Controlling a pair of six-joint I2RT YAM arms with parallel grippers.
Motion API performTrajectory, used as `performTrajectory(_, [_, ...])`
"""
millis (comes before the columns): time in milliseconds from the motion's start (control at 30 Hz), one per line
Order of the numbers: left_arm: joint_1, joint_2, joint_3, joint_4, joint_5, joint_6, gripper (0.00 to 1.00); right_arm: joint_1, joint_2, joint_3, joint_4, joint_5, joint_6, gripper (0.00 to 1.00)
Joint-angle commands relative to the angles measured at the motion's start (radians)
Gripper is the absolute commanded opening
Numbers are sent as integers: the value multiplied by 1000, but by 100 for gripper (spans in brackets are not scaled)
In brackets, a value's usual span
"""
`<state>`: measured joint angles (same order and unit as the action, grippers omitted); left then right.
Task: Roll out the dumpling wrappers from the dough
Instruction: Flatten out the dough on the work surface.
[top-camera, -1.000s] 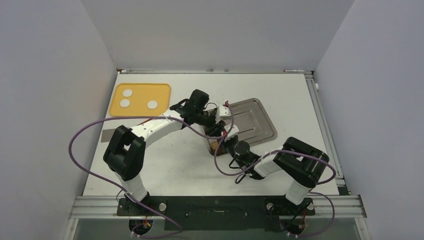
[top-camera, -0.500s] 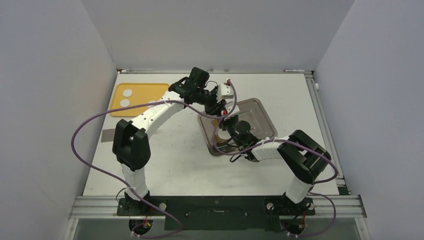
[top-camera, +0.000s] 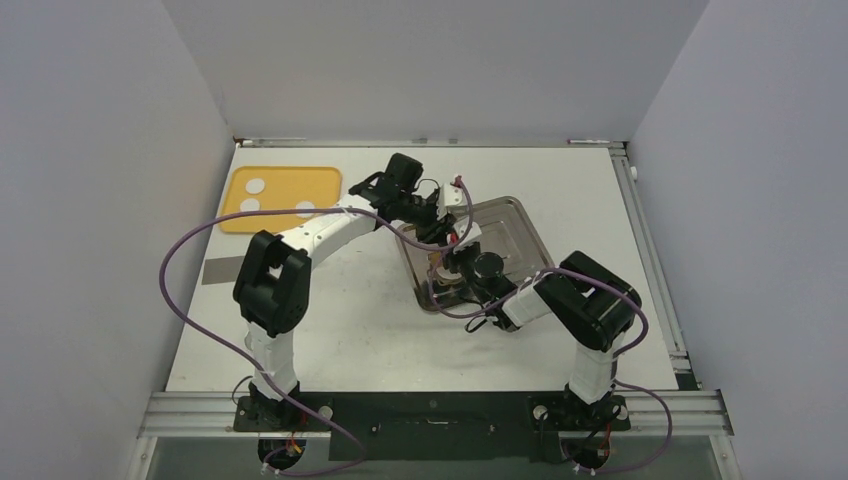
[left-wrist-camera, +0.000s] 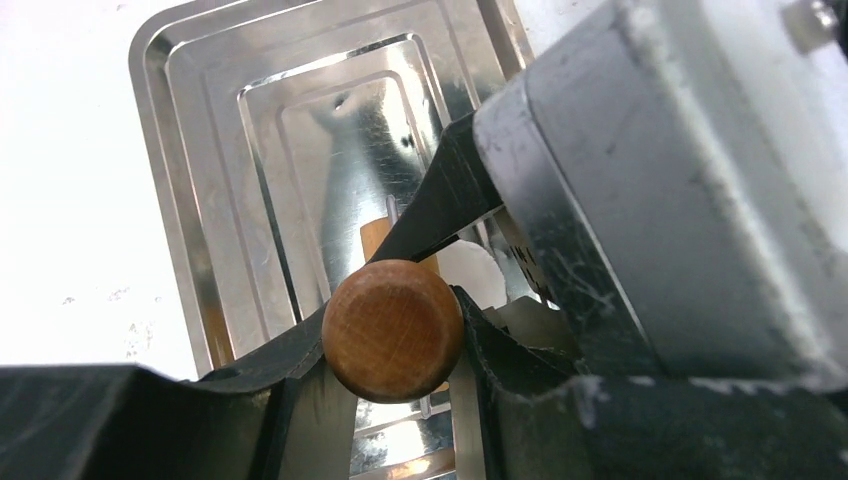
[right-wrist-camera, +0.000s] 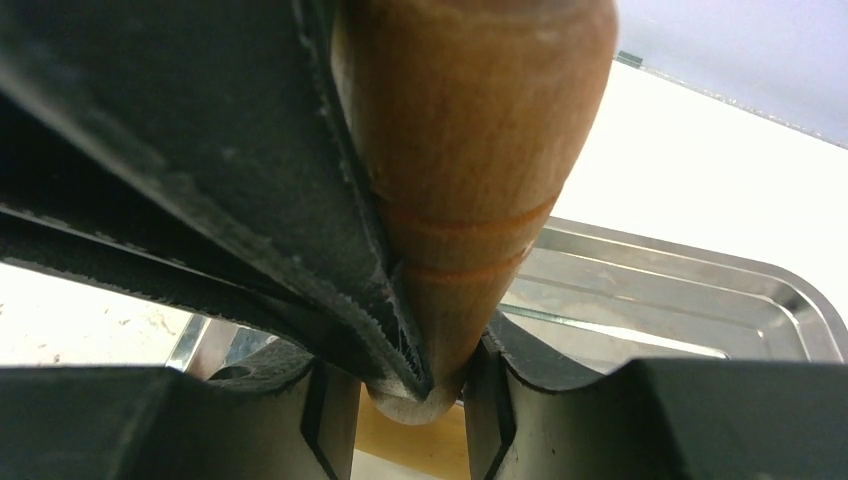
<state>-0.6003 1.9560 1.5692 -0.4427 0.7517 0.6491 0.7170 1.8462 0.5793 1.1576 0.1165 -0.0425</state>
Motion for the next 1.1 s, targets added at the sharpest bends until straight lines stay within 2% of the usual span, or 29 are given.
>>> performTrajectory(0, [-108,60,-145,-33,45,-9,0,48,61,-100,-213,-88,1,8])
performTrajectory(333, [-121,53,-306,87,80,-74,0,117,75,-218,-169,-28,122,8])
performTrajectory(500, [-115,45,-320,83,73,-67,0,145,79,-219,-168,-7,141,8])
performTrajectory(767, [-119,-56,-309,22,88,-60,0,188,-70,-197,-314,16,105,8])
performTrajectory(933, [-121,-18,-376,123,108,-123,0,218,-52,-239,-251,61,153,8])
performTrajectory(1067, [-121,-22,-353,82,104,-105,0,245,-52,-223,-256,82,152,8])
